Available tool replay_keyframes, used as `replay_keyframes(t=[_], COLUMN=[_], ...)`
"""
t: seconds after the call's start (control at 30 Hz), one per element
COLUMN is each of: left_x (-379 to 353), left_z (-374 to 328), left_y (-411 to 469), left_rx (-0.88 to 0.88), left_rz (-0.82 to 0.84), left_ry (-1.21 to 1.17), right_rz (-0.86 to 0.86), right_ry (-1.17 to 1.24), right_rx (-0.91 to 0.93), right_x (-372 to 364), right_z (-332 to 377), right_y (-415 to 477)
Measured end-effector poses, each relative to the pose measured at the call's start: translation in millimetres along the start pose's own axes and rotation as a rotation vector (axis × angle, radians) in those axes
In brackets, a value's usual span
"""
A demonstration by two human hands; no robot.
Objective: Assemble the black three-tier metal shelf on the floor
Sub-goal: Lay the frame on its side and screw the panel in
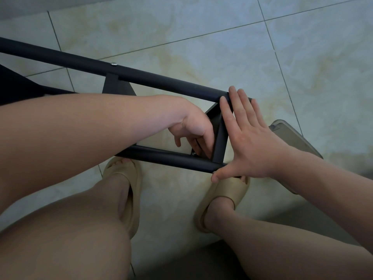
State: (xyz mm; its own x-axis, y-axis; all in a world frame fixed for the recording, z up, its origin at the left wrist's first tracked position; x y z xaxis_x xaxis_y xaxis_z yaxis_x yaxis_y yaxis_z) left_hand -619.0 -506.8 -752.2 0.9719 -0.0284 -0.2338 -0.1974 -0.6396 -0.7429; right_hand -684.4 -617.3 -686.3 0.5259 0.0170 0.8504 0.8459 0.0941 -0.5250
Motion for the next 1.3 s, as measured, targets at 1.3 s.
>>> replay_keyframes(t=[1.3], left_x=[-1.7], left_z=[-0.7], left_y=[2.9], left_rx=[0.017], left_rz=[0.016], left_ry=[-0.017], right_rz=[0.011], right_ry=[0.001], right_rx=[-0.012], right_x=[1.0], right_z=[1.9], right_y=[0.5])
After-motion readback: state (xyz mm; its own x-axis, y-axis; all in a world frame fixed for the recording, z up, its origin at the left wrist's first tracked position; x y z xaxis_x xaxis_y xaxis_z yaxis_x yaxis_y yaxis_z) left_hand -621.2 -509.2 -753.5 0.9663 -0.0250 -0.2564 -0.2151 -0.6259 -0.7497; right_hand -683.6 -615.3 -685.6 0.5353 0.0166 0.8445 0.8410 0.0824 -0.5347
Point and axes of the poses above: each hand's wrist, its own y-axis towards the middle knuckle, its own x-axis out of the back of the hand, z = x × y, the point moved 4 cm from there along y, towards the middle knuckle, and after that the axes turned 11 degrees about -x, right-handed, at the moved point
